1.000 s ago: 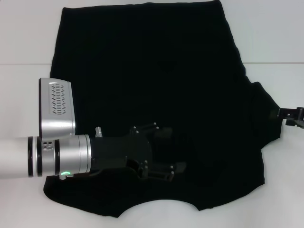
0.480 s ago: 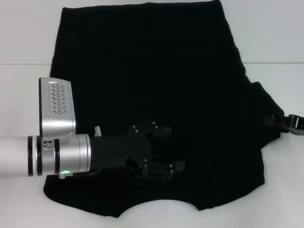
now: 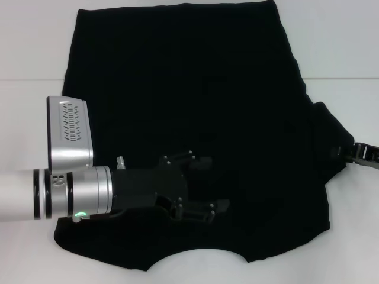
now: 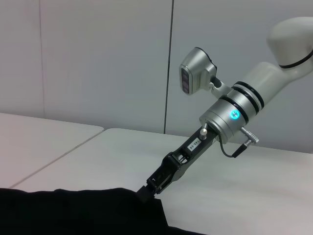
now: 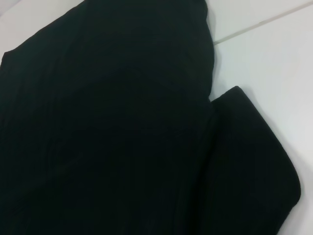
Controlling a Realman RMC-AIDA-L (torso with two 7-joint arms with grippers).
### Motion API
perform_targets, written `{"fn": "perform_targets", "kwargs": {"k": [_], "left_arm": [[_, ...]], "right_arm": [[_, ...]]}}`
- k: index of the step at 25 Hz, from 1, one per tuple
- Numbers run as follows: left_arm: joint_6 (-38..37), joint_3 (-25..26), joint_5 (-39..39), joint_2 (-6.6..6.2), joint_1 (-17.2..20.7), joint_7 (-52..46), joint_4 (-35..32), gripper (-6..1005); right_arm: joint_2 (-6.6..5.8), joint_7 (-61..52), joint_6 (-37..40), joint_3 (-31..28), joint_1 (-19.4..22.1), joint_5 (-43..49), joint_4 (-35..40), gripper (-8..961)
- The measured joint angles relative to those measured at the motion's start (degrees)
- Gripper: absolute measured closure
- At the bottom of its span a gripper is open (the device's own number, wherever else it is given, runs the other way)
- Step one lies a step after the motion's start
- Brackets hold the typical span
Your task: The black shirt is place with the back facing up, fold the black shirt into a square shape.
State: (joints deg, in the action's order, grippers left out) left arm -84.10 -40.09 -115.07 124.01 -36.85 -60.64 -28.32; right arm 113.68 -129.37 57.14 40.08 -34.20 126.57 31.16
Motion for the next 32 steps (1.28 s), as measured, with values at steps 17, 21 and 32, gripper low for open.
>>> {"fn": "perform_targets", "kwargs": {"k": [17, 21, 32], "left_arm": [[0.0, 0.1, 0.0, -0.09, 0.0, 0.0, -0.1, 51], [0.0, 0.1, 0.1, -0.09, 0.0, 0.0, -0.1, 51], [0.0, 0.1, 0.4, -0.09, 0.1, 0.0, -0.1, 50]], "right_arm": [[0.31, 0.1, -0.4, -0.2, 0.4, 0.0, -0.7, 943], [0.29, 0.5, -0.5, -1.0, 1.0, -0.3, -0.3, 942], [0.14, 6.0, 1.6, -11.1, 3.5, -0.5, -0.1, 941]]}}
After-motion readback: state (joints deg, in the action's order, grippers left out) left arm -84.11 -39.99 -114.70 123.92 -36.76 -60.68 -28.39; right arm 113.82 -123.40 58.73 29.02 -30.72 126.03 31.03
